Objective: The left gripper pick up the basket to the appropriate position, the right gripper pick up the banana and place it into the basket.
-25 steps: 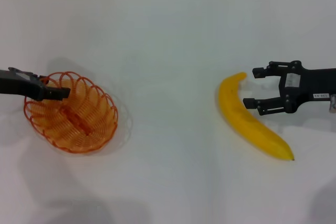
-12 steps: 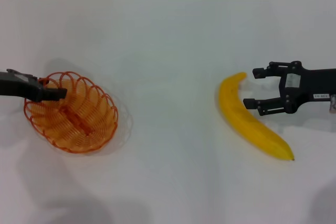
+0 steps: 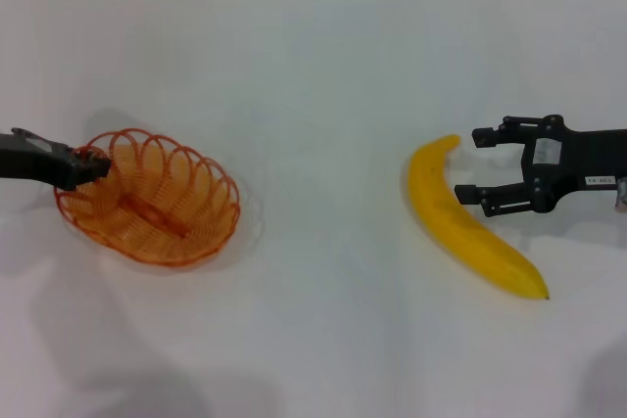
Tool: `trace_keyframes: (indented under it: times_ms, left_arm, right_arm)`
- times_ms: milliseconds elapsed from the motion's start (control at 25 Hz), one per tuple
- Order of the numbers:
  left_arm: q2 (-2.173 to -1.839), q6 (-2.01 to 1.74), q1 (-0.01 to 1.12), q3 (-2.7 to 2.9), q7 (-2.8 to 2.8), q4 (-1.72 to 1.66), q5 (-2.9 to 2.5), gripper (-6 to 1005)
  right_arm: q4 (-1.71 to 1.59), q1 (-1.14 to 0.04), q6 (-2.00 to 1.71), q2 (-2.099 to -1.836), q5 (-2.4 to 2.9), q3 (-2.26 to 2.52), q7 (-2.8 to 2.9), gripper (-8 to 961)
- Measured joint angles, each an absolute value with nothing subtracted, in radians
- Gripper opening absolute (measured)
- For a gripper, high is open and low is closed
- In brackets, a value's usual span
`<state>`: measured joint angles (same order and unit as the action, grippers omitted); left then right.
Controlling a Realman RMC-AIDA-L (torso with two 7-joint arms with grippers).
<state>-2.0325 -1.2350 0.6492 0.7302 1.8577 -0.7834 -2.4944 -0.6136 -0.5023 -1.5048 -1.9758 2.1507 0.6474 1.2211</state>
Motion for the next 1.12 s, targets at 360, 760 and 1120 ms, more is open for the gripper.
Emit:
trace_keyframes:
  times_ms: [360,760,1120]
  left_arm:
    - [-2.031,-1.260,0.633,0.727,1.845,-0.813,-2.464,113]
    - [-2.030,-1.376,0.591,0.721,1.801,-0.913,-2.294,89]
    - [-2.033,-1.231,0.684,0.726,1.717,-0.745,-2.219,75]
  right_arm:
    - [-0.614,-0.497,-1.491,-1.976,2.151,0.647,1.221,894]
    - [-0.614,-0.497,-1.482,-1.979,2.151,0.647,1.221,894]
    - [-0.614,-0.504,-1.482,-1.980,2.158,0.647,1.226,893]
